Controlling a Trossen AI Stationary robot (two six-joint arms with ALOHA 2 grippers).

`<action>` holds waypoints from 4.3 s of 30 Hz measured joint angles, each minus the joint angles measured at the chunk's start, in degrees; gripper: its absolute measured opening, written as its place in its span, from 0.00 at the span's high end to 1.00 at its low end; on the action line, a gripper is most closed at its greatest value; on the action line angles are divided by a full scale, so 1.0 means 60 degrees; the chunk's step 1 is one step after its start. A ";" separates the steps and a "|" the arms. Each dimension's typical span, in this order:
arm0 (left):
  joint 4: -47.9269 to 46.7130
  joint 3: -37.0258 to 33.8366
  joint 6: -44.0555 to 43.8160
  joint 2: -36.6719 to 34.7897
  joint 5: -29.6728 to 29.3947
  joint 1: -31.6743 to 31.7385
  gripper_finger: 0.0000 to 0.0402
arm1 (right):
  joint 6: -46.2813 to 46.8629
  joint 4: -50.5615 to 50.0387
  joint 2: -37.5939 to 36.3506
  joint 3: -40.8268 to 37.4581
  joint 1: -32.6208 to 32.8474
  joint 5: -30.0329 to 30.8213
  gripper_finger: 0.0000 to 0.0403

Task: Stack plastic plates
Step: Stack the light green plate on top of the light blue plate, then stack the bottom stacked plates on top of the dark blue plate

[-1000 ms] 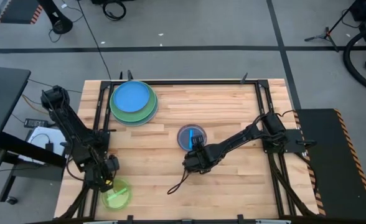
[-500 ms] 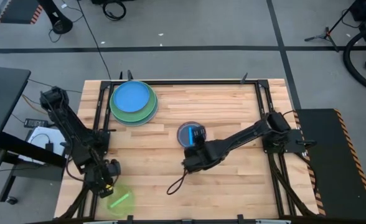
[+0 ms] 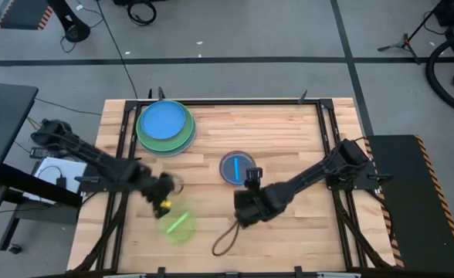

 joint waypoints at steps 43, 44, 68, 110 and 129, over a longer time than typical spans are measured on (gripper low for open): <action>-0.1488 0.8332 0.2180 0.7830 0.1628 0.6804 0.94 | 0.2187 0.1382 0.0022 -0.3028 0.2914 0.0386 0.62; -0.1377 0.8341 0.2233 0.7828 0.1611 0.6823 0.93 | 0.2287 0.1385 0.0022 -0.3028 0.2909 0.0511 0.62; -0.1344 0.7669 0.3962 0.7307 0.1013 0.7257 0.41 | 0.2398 0.1317 0.0022 -0.3028 0.1789 0.0314 0.62; 0.1395 0.6552 0.2106 0.8308 0.0296 0.6596 0.69 | 0.3017 0.1165 0.0004 -0.3028 0.2473 0.0070 0.62; 0.0095 0.6527 0.2699 0.7357 0.0830 0.7274 0.98 | 0.3522 0.1045 0.0004 -0.3028 0.2805 0.0126 0.62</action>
